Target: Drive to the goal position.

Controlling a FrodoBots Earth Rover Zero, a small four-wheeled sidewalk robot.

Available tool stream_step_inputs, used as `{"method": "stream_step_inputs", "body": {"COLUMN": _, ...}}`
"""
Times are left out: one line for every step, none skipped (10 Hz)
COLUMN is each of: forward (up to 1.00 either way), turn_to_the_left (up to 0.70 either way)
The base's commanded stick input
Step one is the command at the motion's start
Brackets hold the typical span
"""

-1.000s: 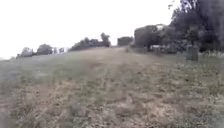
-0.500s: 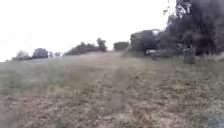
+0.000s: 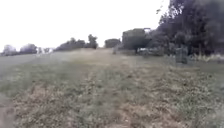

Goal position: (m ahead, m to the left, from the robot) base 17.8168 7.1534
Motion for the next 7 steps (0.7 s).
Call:
{"method": "stream_step_inputs", "body": {"forward": 0.70, "turn_to_the_left": 0.00}}
{"method": "stream_step_inputs", "body": {"forward": 0.70, "turn_to_the_left": 0.00}}
{"method": "stream_step_inputs", "body": {"forward": 0.70, "turn_to_the_left": 0.00}}
{"method": "stream_step_inputs", "body": {"forward": 0.70, "turn_to_the_left": 0.00}}
{"method": "stream_step_inputs", "body": {"forward": 0.70, "turn_to_the_left": 0.00}}
{"method": "stream_step_inputs", "body": {"forward": 0.70, "turn_to_the_left": 0.00}}
{"method": "stream_step_inputs", "body": {"forward": 0.70, "turn_to_the_left": 0.00}}
